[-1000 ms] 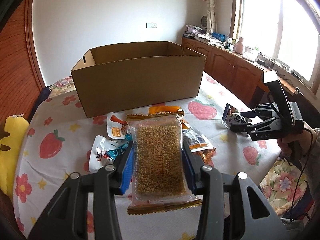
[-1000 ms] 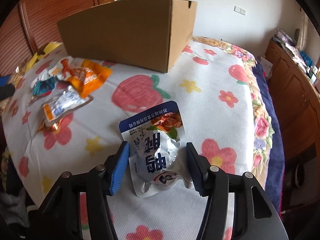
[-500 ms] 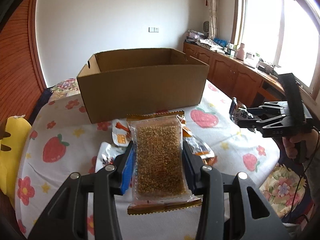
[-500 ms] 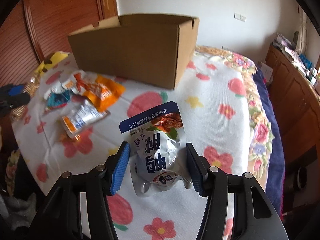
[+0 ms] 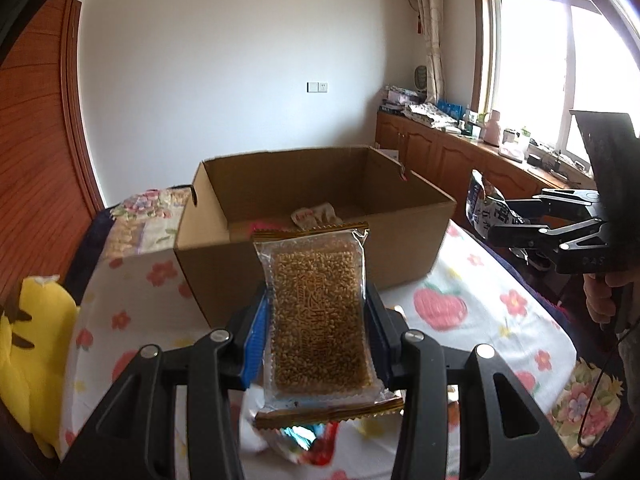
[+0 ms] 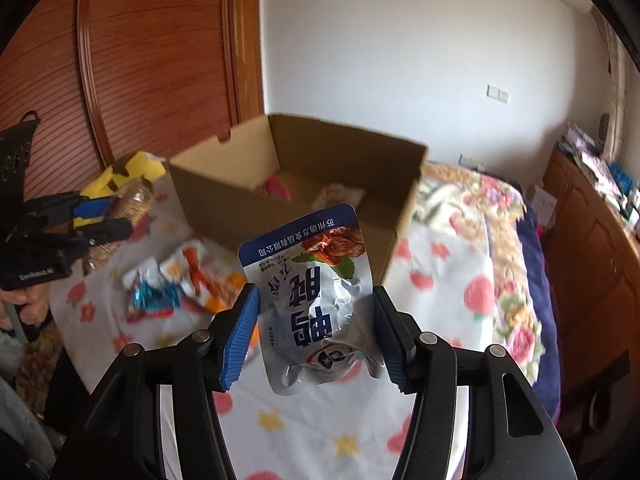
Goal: Organize snacks
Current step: 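Carry both packs over the box and open both grippers to release them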
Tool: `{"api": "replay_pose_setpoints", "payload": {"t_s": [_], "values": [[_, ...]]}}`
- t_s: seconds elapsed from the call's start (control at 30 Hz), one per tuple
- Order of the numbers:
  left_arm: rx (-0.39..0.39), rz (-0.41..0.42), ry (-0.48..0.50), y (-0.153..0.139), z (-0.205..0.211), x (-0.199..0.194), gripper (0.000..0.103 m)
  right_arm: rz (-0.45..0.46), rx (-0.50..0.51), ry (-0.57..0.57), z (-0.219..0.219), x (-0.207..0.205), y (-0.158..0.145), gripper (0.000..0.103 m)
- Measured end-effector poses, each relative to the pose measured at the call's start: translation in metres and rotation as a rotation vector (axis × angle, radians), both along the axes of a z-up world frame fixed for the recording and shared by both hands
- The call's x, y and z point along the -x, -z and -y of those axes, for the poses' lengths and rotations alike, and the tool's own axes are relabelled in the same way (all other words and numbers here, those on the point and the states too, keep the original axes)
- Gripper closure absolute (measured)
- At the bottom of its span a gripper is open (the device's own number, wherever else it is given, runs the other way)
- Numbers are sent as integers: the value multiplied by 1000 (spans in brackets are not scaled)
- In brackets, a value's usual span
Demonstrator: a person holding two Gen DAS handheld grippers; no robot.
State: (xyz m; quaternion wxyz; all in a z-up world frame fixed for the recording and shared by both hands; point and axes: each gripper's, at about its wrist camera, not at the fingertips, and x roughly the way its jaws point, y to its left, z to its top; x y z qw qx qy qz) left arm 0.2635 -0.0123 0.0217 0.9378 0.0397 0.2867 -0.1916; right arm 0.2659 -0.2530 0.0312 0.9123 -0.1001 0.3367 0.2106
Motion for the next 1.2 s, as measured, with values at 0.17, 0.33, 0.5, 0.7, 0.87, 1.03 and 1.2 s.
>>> {"api": "replay_pose_setpoints", "payload": {"t_s": [0.17,0.33,0.5,0.7,0.87,1.03,1.2], "values": [[-4,33,5,-10,-3,-23,60,41,-43,-12,-16,-22,-13,46],[-10,49,7,-15,-7,-43,60,58,-48,-13,-28,-43,-16,46],[-13,62,11,-18,-8,-60,60,67,-66,-11,-38,-64,-19,46],[4,68,1,-17,-10,-83,60,66,-105,-4,-47,-91,-18,46],[3,72,-5,-15,-7,-97,59,57,-120,4,-51,-107,-8,46],[14,51,-12,-3,-4,-113,59,39,-101,8,-50,-119,3,45],[23,42,-16,3,0,-120,59,14,-107,33,-45,-131,12,45]]}}
